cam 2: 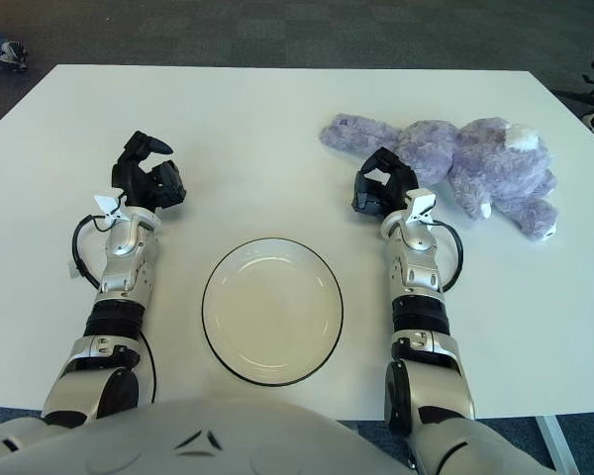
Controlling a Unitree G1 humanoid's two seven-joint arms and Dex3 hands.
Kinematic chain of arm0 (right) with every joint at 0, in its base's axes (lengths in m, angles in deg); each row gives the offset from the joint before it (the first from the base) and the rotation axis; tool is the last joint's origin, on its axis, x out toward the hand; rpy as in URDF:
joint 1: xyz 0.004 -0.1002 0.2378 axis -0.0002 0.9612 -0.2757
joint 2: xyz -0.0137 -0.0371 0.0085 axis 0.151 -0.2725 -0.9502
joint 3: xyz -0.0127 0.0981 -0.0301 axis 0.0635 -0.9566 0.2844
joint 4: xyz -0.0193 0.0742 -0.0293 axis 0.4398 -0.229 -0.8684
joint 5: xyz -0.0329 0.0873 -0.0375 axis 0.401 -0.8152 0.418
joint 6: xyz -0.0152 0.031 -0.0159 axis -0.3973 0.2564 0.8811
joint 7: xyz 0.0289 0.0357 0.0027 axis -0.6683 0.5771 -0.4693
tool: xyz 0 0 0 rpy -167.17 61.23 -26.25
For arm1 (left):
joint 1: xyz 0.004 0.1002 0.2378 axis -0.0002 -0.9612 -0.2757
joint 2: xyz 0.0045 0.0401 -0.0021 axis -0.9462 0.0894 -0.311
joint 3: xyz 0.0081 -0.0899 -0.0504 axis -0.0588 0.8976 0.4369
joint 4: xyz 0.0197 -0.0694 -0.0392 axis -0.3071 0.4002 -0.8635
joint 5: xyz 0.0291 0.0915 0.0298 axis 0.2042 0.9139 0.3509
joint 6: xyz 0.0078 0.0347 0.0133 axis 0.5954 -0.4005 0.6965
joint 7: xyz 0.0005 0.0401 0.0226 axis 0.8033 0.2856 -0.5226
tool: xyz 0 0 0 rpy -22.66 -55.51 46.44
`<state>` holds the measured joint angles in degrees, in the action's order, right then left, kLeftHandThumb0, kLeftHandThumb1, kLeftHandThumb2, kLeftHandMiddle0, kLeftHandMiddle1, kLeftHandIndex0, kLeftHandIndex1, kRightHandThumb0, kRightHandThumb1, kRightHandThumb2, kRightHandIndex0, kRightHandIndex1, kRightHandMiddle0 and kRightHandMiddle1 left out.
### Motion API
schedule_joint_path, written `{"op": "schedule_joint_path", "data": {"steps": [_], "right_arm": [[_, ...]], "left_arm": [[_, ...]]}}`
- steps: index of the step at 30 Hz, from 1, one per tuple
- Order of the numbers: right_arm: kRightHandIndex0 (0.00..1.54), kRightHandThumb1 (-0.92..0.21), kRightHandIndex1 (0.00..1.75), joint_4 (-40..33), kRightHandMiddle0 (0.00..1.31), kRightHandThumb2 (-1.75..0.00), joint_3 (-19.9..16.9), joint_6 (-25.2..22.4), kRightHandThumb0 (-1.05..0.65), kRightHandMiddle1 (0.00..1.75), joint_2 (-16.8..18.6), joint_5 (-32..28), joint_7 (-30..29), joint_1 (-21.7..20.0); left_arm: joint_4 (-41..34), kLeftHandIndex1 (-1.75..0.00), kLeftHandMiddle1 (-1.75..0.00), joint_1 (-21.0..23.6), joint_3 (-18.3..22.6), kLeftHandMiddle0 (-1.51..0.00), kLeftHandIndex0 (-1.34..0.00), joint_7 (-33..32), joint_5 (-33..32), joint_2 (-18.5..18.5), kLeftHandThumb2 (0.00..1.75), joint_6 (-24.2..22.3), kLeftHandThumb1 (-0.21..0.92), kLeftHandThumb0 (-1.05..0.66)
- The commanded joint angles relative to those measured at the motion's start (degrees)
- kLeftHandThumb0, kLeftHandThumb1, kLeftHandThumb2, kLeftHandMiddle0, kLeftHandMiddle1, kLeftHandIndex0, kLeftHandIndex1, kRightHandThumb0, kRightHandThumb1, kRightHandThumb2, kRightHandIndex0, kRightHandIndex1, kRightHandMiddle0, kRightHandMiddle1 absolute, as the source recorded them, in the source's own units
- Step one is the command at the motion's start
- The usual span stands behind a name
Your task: Put the doll into the plate.
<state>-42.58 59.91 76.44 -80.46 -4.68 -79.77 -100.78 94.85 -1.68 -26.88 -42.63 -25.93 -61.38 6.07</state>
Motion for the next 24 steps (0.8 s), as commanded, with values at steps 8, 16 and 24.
{"op": "schedule_joint_path", "data": {"steps": [8, 16, 24], "right_arm": [[1.21, -0.25, 1.75, 0.4, 0.66, -1.39, 0.1, -0.9, -0.5, 1.75, -0.2, -0.6, 0.3, -0.2], [1.18, -0.26, 1.75, 0.6, 0.66, -1.38, 0.3, -0.8, -0.5, 1.75, -0.4, -0.3, 0.3, -0.4], [1.07, -0.33, 1.75, -0.5, 0.6, -1.29, 1.0, -2.4, -0.47, 1.75, -0.9, 0.7, -0.6, -0.4]], "left_arm": [[1.5, -1.75, -1.75, -2.7, 0.5, -1.25, -0.71, 0.2, -0.2, -0.3, 1.47, -0.4, 0.19, -0.53], [1.7, -1.75, -1.75, -2.6, 0.6, -1.25, -0.71, 0.2, -0.1, -0.3, 1.47, -0.4, 0.2, -0.53], [2.2, -1.75, -1.75, -2.2, 0.7, -1.25, -0.71, 0.1, -0.1, -0.3, 1.46, -0.5, 0.2, -0.53]]}}
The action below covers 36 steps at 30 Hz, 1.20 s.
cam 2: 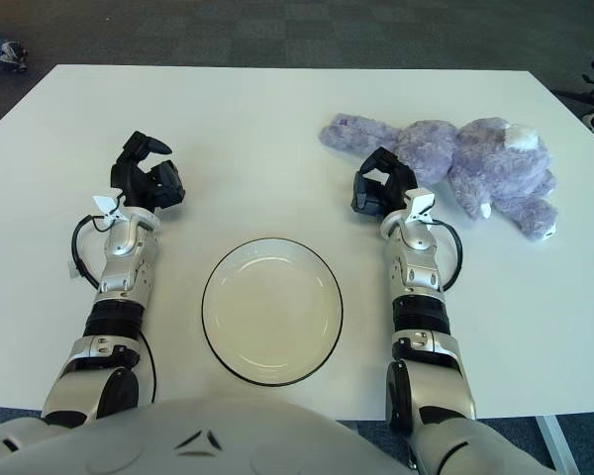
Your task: Put the doll into the plate.
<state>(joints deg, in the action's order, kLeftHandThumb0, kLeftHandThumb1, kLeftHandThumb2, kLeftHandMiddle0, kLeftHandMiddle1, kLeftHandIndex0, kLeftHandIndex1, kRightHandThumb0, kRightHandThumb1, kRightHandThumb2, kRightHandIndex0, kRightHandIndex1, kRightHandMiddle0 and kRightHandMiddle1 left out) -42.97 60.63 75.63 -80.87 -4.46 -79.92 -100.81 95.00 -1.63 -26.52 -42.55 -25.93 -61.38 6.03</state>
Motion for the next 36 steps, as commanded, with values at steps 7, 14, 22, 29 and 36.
{"op": "schedule_joint_path", "data": {"steps": [7, 14, 22, 29, 36], "right_arm": [[1.0, -0.38, 1.75, -1.4, 0.56, -1.23, 0.7, -2.6, -0.46, 1.75, -1.7, 1.7, -1.3, -0.5], [0.99, -0.39, 1.75, -3.3, 0.55, -1.22, 0.4, -3.2, -0.46, 1.75, -2.5, 1.6, -1.1, -0.6], [0.97, -0.39, 1.75, -11.2, 0.55, -1.22, -1.5, -5.4, -0.46, 1.75, -4.0, -0.3, -0.4, 0.2], [0.94, -0.41, 1.75, -13.8, 0.53, -1.2, -3.4, -5.7, -0.45, 1.75, -4.8, -2.3, 0.3, 0.4], [0.89, -0.42, 1.74, -17.7, 0.53, -1.18, -5.0, -5.1, -0.45, 1.75, -6.7, -2.8, 1.4, 0.7]], "left_arm": [[2.1, -1.75, -1.75, -2.1, 0.3, -1.26, -0.72, -0.5, 0.3, -0.1, 1.48, -0.5, 0.19, -0.53], [2.7, -1.75, -1.75, -1.8, 0.3, -1.26, -0.73, -0.4, 0.3, -0.1, 1.48, -0.3, 0.18, -0.54], [3.1, -1.75, -1.75, -1.6, 0.1, -1.27, -0.72, 0.0, 0.3, -0.3, 1.48, 0.0, 0.18, -0.54], [3.1, -1.75, -1.75, -1.5, 0.1, -1.27, -0.72, -0.1, 0.5, -0.5, 1.47, 0.2, 0.19, -0.53], [2.4, -1.75, -1.75, -1.8, 0.0, -1.26, -0.72, -0.3, 0.9, -0.6, 1.47, -0.1, 0.19, -0.53]]}}
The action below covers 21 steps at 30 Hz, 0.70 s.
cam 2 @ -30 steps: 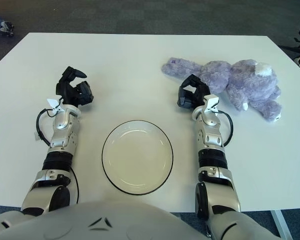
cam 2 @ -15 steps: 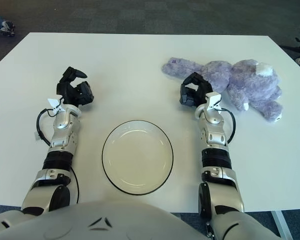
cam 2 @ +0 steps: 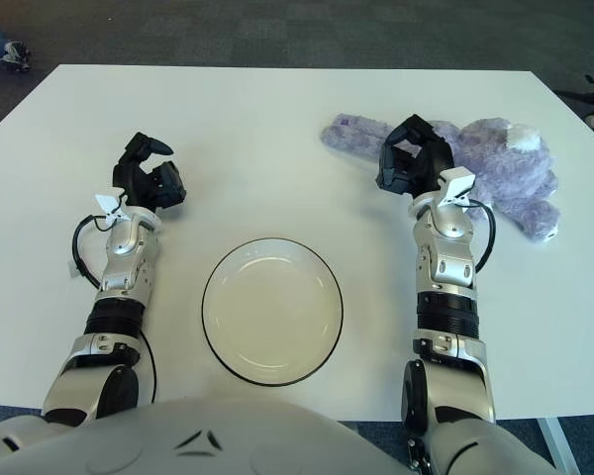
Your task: Put the doll into the plate.
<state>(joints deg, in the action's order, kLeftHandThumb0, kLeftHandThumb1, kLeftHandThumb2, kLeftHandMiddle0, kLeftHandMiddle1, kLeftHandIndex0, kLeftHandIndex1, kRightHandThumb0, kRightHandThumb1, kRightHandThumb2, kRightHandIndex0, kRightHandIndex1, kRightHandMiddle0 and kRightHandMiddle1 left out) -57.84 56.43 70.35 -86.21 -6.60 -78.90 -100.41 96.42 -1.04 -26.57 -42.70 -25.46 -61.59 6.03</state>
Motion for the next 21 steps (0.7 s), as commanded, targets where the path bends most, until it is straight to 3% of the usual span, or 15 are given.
{"op": "schedule_joint_path", "data": {"steps": [1, 2, 5, 7, 21], "right_arm": [[0.87, -0.42, 1.74, -3.7, 0.53, -1.19, -0.9, 0.2, -0.45, 1.75, -1.5, -0.7, 0.4, 0.5], [0.85, -0.42, 1.74, -4.6, 0.53, -1.19, -1.0, 0.1, -0.45, 1.75, -1.7, -0.6, 0.3, 0.8], [0.77, -0.26, 1.72, -6.2, 0.5, -1.38, -1.5, 0.0, -0.15, 1.75, -2.1, -0.6, 0.2, 1.7], [0.72, -0.25, 1.69, -8.1, 0.49, -1.39, -2.3, 0.4, -0.08, 1.75, -2.5, 0.0, -0.3, 3.3], [0.59, -0.31, 1.65, -10.1, 0.46, -1.3, -3.1, 6.5, -0.01, 1.75, -4.5, 10.3, -7.7, 6.3]], "left_arm": [[0.8, -1.75, -1.75, -2.5, 0.0, -1.26, -0.72, -0.1, 0.5, -0.5, 1.47, -0.2, 0.19, -0.53], [0.7, -1.75, -1.75, -2.5, 0.0, -1.26, -0.72, -0.1, 0.4, -0.5, 1.47, -0.2, 0.19, -0.53], [0.5, -1.75, -1.75, -2.6, -0.1, -1.26, -0.72, 0.1, 0.4, -0.5, 1.47, -0.2, 0.19, -0.53], [0.2, -1.75, -1.75, -2.7, -0.2, -1.26, -0.72, 0.3, 0.5, -0.7, 1.47, 0.0, 0.19, -0.53], [-5.6, -1.75, -1.75, -3.5, -2.4, -1.25, -0.7, 1.6, 1.4, -2.3, 1.45, -3.7, 0.21, -0.52]]}}
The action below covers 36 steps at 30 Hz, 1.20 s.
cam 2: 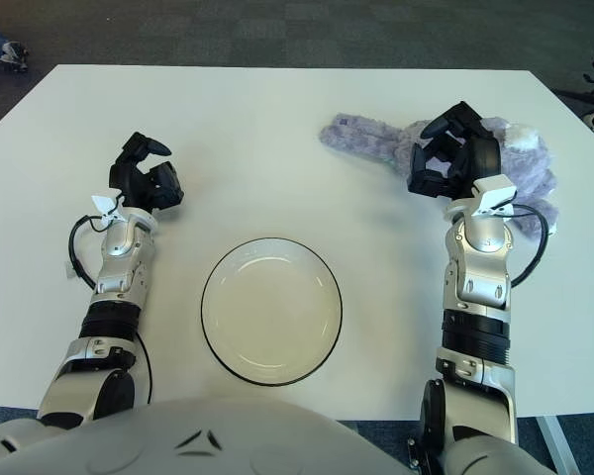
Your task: Put the doll into the plate.
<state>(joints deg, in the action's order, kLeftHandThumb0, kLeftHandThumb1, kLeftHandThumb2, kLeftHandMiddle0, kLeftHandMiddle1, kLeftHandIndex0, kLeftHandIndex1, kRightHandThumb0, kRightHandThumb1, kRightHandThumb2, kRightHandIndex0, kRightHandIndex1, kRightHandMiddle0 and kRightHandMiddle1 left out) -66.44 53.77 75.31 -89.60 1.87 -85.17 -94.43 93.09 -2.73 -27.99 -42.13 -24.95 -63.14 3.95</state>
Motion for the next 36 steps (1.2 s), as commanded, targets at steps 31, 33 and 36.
{"op": "schedule_joint_path", "data": {"steps": [31, 33, 36], "right_arm": [[0.59, -0.41, 1.69, -7.2, 0.29, -1.2, -2.4, 0.4, -0.01, 1.74, -8.9, 12.0, -3.5, 5.7], [0.58, -0.43, 1.68, -7.7, 0.28, -1.18, -2.4, -0.2, -0.01, 1.74, -9.1, 12.9, -3.6, 6.0], [0.42, -0.55, 1.68, -8.1, 0.29, -1.03, -2.3, -1.2, -0.01, 1.74, -9.7, 15.5, -4.1, 6.5]], "left_arm": [[-9.0, -1.75, -1.75, -2.3, -2.8, -1.24, -0.59, 6.9, 0.1, -4.5, 1.28, -4.7, 0.35, -0.47], [-9.3, -1.75, -1.75, -2.5, -2.9, -1.24, -0.59, 6.9, 0.0, -4.5, 1.28, -4.8, 0.34, -0.47], [-9.9, -1.75, -1.75, -2.9, -2.9, -1.24, -0.59, 6.9, -0.1, -4.3, 1.29, -5.3, 0.34, -0.47]]}}
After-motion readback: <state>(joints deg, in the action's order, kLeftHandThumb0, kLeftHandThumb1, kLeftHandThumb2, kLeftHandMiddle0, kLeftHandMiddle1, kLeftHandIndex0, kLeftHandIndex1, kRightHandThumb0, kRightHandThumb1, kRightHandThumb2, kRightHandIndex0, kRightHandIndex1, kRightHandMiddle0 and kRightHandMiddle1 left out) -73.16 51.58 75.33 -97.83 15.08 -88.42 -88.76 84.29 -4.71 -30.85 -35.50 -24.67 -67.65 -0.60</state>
